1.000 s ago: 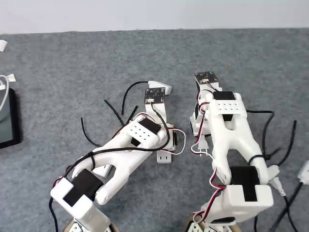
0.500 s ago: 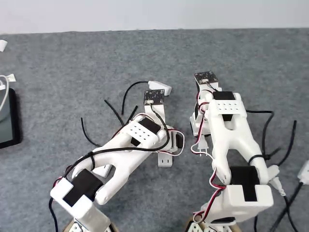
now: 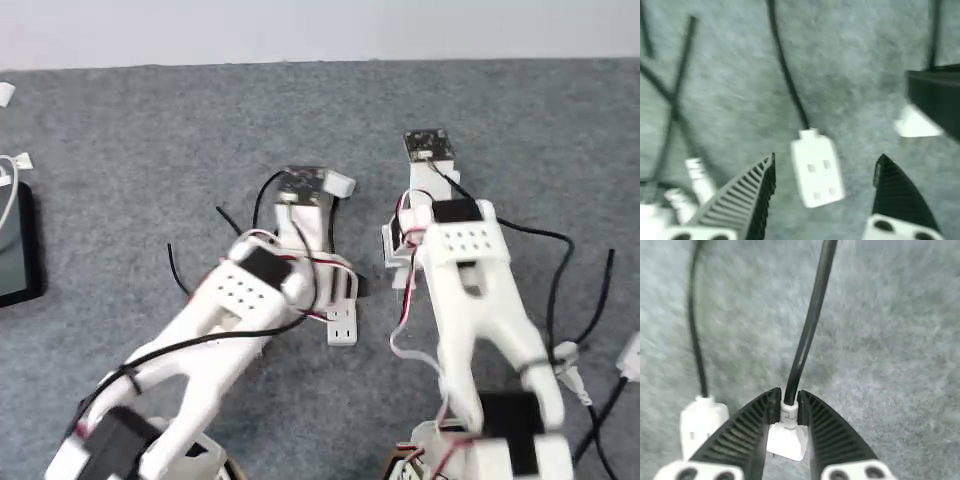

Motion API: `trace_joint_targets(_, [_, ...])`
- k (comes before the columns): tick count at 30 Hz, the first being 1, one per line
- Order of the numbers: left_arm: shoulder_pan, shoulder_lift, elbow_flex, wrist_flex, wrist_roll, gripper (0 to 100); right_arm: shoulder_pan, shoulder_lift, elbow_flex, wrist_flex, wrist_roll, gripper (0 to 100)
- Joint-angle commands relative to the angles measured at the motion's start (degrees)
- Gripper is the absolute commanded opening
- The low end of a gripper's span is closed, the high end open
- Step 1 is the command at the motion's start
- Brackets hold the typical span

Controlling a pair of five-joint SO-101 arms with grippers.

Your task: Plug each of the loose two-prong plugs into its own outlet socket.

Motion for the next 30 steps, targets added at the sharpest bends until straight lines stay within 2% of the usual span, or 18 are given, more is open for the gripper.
trace_joint_targets(1, [-6.68,-6.15,2.42,0.62,-8.26,29,-3.21,-12.26,4.84,-4.53,-1.23,0.8])
trace_joint_targets(4, [-8.53,-7.65,5.49,0.79,-11.96,29,-6.02,-20.26,11.69,-9.1,-0.7,0.8])
trace_joint_targets(8, [-8.7,-5.45,6.11,1.67,-11.87,28,-9.36,-28.53,16.7,-9.98,3.52,0.8])
trace_joint_targets(10, [-8.7,-2.2,4.09,2.37,-11.87,22,-11.12,-31.6,18.2,-9.45,4.04,0.8])
trace_joint_targets(15, [-8.79,10.46,-4.26,4.04,-12.66,0,-15.69,-37.58,18.55,-5.49,7.65,0.8])
trace_joint_targets(19, [-8.79,18.81,-9.98,6.86,-18.2,1,-19.03,-41.01,18.55,-2.95,7.82,0.8])
trace_joint_targets(22, [-9.93,21.98,-12.09,8.0,-26.73,1,-20.09,-43.21,18.64,-1.54,8.88,0.8])
trace_joint_targets(30, [-9.67,16.53,-10.07,8.44,-38.77,1,-21.32,-44.26,20.84,-1.54,8.79,0.8])
